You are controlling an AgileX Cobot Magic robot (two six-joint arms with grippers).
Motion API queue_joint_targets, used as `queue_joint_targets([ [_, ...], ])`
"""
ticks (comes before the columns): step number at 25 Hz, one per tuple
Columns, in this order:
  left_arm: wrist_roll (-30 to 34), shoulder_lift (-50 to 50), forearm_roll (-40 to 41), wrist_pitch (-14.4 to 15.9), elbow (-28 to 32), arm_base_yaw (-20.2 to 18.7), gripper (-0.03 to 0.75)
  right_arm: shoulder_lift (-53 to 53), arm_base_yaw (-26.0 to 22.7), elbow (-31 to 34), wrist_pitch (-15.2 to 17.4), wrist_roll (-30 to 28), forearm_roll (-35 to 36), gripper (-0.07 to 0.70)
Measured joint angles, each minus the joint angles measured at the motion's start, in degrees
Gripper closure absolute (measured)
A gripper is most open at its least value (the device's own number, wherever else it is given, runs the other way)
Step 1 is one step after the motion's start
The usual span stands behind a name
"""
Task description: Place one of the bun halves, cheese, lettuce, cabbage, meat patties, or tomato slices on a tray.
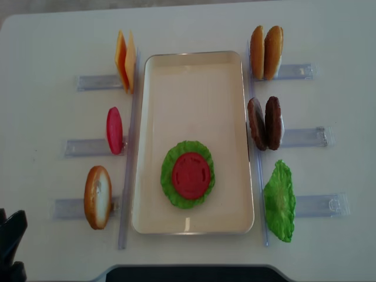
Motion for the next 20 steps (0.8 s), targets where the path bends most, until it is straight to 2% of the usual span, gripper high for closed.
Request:
queue_joint_targets([
  [8, 0.00, -7.53, 0.59, 0.79, 0.27, 0.00, 0.492, 0.00, 0.00, 0.00, 0.00, 0.00, 0.00, 0.262],
  [10, 0.00, -7.64, 0.77, 1.62, 0.74, 0.00, 0.492, 0.00, 0.00, 0.00, 0.00, 0.00, -0.19, 0.262],
  [20, -0.05, -7.66, 0.83, 1.62, 0.84, 0.00, 0.493, 0.00, 0.00, 0.00, 0.00, 0.00, -0.26, 0.262],
])
